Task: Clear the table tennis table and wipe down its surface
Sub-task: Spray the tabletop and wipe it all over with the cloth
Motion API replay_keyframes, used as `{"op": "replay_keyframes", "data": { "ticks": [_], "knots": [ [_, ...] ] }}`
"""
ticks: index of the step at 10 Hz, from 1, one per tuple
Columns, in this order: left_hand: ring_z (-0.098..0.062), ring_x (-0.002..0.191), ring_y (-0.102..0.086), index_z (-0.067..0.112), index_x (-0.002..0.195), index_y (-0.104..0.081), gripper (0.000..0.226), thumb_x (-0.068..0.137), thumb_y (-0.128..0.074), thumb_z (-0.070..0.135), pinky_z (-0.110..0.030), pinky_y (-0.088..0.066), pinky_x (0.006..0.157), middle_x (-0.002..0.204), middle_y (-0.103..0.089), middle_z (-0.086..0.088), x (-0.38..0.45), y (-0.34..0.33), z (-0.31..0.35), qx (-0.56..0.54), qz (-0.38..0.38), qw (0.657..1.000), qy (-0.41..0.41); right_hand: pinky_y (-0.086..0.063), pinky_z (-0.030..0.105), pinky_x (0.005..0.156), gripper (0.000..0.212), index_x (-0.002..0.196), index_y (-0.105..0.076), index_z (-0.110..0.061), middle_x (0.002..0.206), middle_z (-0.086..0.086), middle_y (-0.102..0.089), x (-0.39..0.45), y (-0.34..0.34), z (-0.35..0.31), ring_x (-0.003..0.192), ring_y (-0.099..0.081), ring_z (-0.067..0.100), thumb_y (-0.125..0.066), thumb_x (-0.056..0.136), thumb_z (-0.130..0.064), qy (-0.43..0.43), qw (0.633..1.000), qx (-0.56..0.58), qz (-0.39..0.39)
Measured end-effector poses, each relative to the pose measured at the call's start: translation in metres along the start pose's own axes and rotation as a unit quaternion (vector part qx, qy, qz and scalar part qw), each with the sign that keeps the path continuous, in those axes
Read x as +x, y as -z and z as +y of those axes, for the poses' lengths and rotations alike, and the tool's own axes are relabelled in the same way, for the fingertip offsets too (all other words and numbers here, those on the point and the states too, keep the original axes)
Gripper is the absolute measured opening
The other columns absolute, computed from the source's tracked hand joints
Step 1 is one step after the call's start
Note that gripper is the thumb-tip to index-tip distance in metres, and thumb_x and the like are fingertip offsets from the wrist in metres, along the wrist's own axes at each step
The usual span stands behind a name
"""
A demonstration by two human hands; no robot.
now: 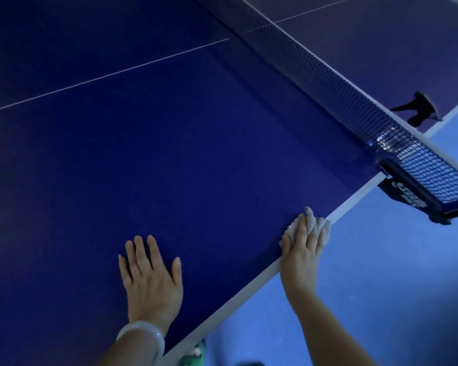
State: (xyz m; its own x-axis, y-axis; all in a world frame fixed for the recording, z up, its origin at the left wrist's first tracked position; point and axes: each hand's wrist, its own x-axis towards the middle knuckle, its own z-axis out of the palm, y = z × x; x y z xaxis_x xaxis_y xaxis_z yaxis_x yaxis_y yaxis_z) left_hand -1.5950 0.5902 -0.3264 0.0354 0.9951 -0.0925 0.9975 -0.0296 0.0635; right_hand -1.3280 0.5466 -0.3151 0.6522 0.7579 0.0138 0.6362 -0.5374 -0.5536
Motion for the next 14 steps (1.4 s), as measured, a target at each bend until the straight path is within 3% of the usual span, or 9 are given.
{"op": "replay_keyframes", "data": {
  "ticks": [2, 3, 4, 7, 8, 10, 11, 13, 14],
  "knots": [
    [-0.039, 0.147, -0.011, -0.001, 0.151, -0.02, 0.075, 0.096, -0.029, 0.049, -0.056, -0.008, 0.12, 0.157, -0.018, -0.026, 0.0, 0.002, 0.001, -0.005, -0.019, 1.0, 0.006, -0.045, 0.043, 0.092, 0.049, 0.143, -0.035, -0.008, 0.136, 0.019, -0.04, -0.015, 0.013, 0.0, 0.122, -0.045, 0.037, -0.053, 0.099, -0.018, -0.3, 0.948, 0.109, -0.009],
    [-0.039, 0.148, -0.009, -0.001, 0.151, -0.019, 0.076, 0.095, -0.028, 0.049, -0.054, -0.005, 0.121, 0.157, -0.017, -0.026, -0.001, 0.004, 0.001, -0.013, -0.029, 0.999, 0.004, -0.047, 0.033, 0.087, 0.036, 0.122, -0.049, -0.008, 0.131, 0.019, -0.051, -0.025, 0.033, 0.008, 0.112, -0.059, 0.029, -0.065, 0.09, -0.014, -0.388, 0.909, 0.141, -0.06],
    [-0.039, 0.148, -0.008, -0.001, 0.152, -0.017, 0.077, 0.094, -0.026, 0.049, -0.054, -0.004, 0.121, 0.158, -0.015, -0.026, -0.001, 0.007, 0.002, -0.021, -0.032, 0.999, 0.002, -0.056, 0.04, 0.074, 0.013, 0.083, -0.049, -0.013, 0.095, 0.017, -0.062, -0.044, 0.048, 0.008, 0.074, -0.061, 0.027, -0.052, 0.095, -0.008, -0.339, 0.928, 0.126, -0.086],
    [-0.04, 0.144, -0.016, 0.003, 0.15, -0.02, 0.067, 0.1, -0.033, 0.045, -0.049, -0.02, 0.118, 0.156, -0.016, -0.023, 0.009, 0.045, 0.027, 0.021, -0.123, 0.992, -0.025, -0.042, 0.019, 0.05, 0.013, 0.107, -0.049, -0.033, 0.082, -0.006, -0.061, -0.087, 0.102, 0.006, 0.06, -0.056, 0.007, -0.056, 0.097, -0.027, -0.24, 0.953, 0.126, -0.136],
    [-0.021, 0.12, -0.047, 0.011, 0.132, -0.051, 0.039, 0.103, -0.035, 0.032, -0.03, -0.04, 0.099, 0.136, -0.047, -0.008, 0.005, 0.057, 0.068, -0.049, -0.124, 0.965, -0.225, -0.04, 0.025, 0.048, 0.005, 0.102, -0.056, -0.011, 0.069, 0.001, -0.06, -0.084, 0.125, 0.019, 0.047, -0.048, 0.02, -0.055, 0.097, -0.011, -0.231, 0.95, 0.148, -0.151],
    [-0.021, 0.088, -0.054, 0.011, 0.098, -0.052, 0.026, 0.103, -0.032, 0.027, -0.036, -0.045, 0.079, 0.105, -0.054, -0.004, -0.037, 0.086, 0.198, -0.121, -0.232, 0.894, -0.365, -0.037, 0.017, 0.036, 0.008, 0.094, -0.053, -0.021, 0.061, -0.003, -0.059, -0.068, 0.172, 0.068, 0.041, -0.051, 0.011, -0.051, 0.101, -0.025, -0.235, 0.949, 0.156, -0.144],
    [-0.029, 0.098, -0.056, 0.011, 0.092, -0.048, 0.024, 0.102, -0.035, 0.028, -0.037, -0.042, 0.079, 0.108, -0.057, -0.01, -0.063, 0.093, 0.265, -0.104, -0.245, 0.871, -0.413, -0.04, 0.018, 0.04, 0.013, 0.105, -0.055, -0.011, 0.06, 0.001, -0.061, -0.062, 0.203, 0.105, 0.04, -0.053, 0.013, -0.051, 0.101, -0.022, -0.246, 0.946, 0.146, -0.152],
    [-0.027, 0.096, -0.058, 0.011, 0.097, -0.055, 0.027, 0.1, -0.039, 0.032, -0.035, -0.044, 0.078, 0.109, -0.061, -0.007, -0.117, 0.097, 0.401, -0.089, -0.255, 0.854, -0.444, -0.04, 0.012, 0.037, 0.031, 0.11, -0.036, -0.034, 0.068, -0.008, -0.057, -0.03, 0.295, 0.206, 0.036, -0.053, -0.003, -0.058, 0.094, -0.018, -0.245, 0.951, 0.137, -0.129],
    [-0.025, 0.099, -0.058, 0.01, 0.109, -0.059, 0.032, 0.1, -0.039, 0.033, -0.037, -0.048, 0.081, 0.114, -0.061, -0.006, -0.138, 0.099, 0.457, -0.066, -0.253, 0.853, -0.452, -0.035, 0.014, 0.035, 0.023, 0.083, -0.053, -0.018, 0.054, -0.001, -0.057, -0.006, 0.338, 0.257, 0.031, -0.045, 0.008, -0.051, 0.102, -0.031, -0.301, 0.909, 0.272, -0.093]
  ]
}}
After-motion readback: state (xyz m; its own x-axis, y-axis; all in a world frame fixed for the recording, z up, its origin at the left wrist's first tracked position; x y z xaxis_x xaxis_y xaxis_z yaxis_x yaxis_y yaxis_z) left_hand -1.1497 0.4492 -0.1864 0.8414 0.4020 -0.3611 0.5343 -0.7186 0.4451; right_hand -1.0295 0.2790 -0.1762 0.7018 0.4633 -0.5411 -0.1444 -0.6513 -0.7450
